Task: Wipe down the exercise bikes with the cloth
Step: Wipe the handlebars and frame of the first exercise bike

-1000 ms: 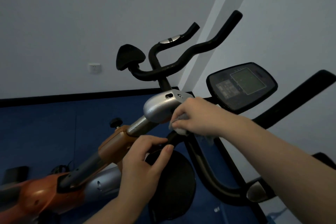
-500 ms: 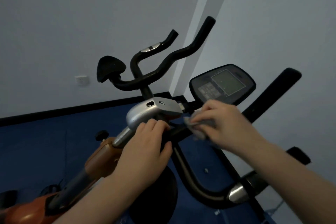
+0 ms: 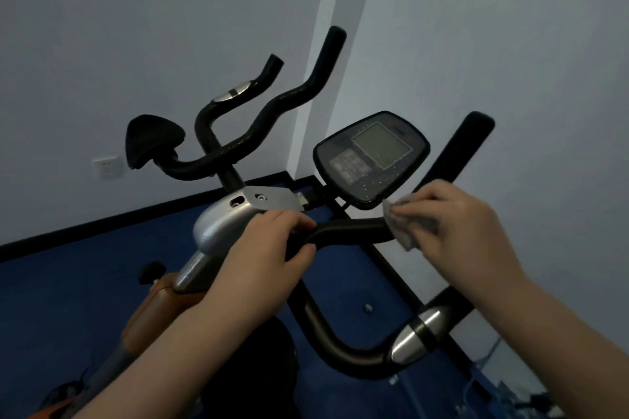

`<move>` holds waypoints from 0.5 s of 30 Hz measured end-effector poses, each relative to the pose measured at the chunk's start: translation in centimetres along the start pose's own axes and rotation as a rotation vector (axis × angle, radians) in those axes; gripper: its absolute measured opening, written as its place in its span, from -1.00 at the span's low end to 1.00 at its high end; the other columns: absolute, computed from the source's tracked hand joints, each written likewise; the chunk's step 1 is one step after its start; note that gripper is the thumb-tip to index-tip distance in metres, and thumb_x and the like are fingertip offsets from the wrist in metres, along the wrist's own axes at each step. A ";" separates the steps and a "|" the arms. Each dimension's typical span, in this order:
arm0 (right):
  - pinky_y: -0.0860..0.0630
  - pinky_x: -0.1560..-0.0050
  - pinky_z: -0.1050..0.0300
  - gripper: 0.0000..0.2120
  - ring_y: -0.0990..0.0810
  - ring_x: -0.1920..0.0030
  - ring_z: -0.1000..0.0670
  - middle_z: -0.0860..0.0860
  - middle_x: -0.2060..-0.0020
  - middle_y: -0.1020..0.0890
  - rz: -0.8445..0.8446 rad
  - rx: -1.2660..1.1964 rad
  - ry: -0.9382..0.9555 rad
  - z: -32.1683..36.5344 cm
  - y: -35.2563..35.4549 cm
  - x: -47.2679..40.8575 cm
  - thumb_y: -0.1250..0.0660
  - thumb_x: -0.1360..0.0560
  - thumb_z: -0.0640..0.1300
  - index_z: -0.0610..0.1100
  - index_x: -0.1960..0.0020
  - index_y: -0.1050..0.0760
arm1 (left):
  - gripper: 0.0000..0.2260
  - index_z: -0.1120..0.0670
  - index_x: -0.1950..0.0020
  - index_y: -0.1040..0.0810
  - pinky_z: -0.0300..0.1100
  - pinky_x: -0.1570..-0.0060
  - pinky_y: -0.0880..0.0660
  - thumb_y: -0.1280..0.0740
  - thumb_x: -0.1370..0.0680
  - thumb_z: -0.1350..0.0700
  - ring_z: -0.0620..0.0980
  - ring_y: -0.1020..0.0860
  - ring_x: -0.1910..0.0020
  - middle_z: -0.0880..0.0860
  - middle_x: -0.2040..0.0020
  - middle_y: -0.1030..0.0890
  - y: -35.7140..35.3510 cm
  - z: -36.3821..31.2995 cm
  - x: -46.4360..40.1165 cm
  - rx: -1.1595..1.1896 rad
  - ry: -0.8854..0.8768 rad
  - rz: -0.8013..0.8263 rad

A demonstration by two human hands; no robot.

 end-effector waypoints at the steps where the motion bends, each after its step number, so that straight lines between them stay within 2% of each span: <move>1: -0.39 0.14 0.48 -0.87 -0.55 0.21 0.12 0.06 0.18 -0.60 -0.024 -0.024 -0.014 0.1 0.0 -0.4 -0.46 -0.39 -0.20 -0.07 0.07 -0.69 | -0.81 -0.13 -0.09 -0.53 -0.20 -0.13 -0.40 -0.33 -0.48 0.01 -0.16 -0.43 -0.10 -0.19 0.00 -0.51 -0.4 -0.5 -0.5 -0.007 -0.010 -0.006; 3: -0.46 0.13 0.36 -0.85 -0.54 0.16 0.09 0.02 0.14 -0.59 -0.017 -0.065 0.023 1.9 -1.6 -0.8 -0.45 -0.41 -0.21 -0.10 0.03 -0.68 | -0.83 -0.09 -0.08 -0.54 -0.23 -0.10 -0.36 -0.31 -0.50 0.03 -0.12 -0.42 -0.09 -0.14 -0.01 -0.53 -1.1 -1.5 -1.4 -0.045 -0.042 -0.037; 6: -0.54 0.15 0.13 -0.85 -0.55 0.12 0.04 -0.01 0.09 -0.58 0.109 -0.059 0.061 3.6 -4.0 0.0 -0.37 -0.47 -0.16 -0.11 -0.01 -0.66 | -0.83 -0.08 -0.10 -0.53 -0.29 -0.01 -0.28 -0.28 -0.53 0.06 -0.13 -0.38 -0.07 -0.14 -0.01 -0.51 -2.0 -2.0 -1.5 -0.074 -0.066 -0.086; 9: -0.55 0.23 0.14 -0.86 -0.58 0.18 0.01 0.00 0.12 -0.59 0.098 -0.016 0.032 1.1 -1.6 0.5 -0.39 -0.44 -0.19 -0.08 0.03 -0.68 | -0.85 -0.10 -0.07 -0.54 -0.34 0.01 -0.22 -0.28 -0.52 0.08 -0.17 -0.37 -0.04 -0.21 0.05 -0.46 -2.0 -1.8 -1.5 -0.071 -0.076 -0.133; 12: -0.47 0.25 0.32 -0.85 -0.57 0.24 0.03 0.01 0.19 -0.59 0.011 0.004 0.017 -0.1 0.8 0.1 -0.36 -0.44 -0.11 -0.08 0.09 -0.70 | -0.88 -0.09 -0.03 -0.56 -0.34 0.03 -0.21 -0.29 -0.52 0.06 -0.19 -0.36 0.00 -0.23 0.08 -0.45 -2.3 -2.4 -1.8 -0.076 -0.096 -0.151; 13: -0.48 0.24 0.32 -0.81 -0.57 0.24 0.04 0.01 0.20 -0.58 -0.006 -0.013 0.031 0.4 0.7 -0.3 -0.32 -0.46 -0.06 -0.09 0.10 -0.69 | -0.88 -0.08 -0.03 -0.56 -0.33 0.04 -0.21 -0.28 -0.53 0.06 -0.18 -0.36 0.01 -0.21 0.07 -0.48 -2.5 -2.7 -2.0 -0.082 -0.103 -0.150; 15: -0.54 0.20 0.16 -0.76 -0.57 0.19 0.01 0.00 0.15 -0.58 0.056 -0.047 0.064 1.7 -1.1 -0.6 -0.27 -0.49 -0.03 -0.09 0.06 -0.68 | -0.88 -0.05 -0.03 -0.57 -0.29 0.03 -0.26 -0.28 -0.53 0.06 -0.14 -0.37 0.01 -0.15 0.05 -0.53 -3.1 -3.1 -2.2 -0.082 -0.107 -0.146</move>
Point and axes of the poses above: each hand's wrist, its own x-axis away from the middle knuckle, its own y-axis out of the back of the hand, z = x × y, the point moved 7 cm from there along -x, towards the middle knuckle
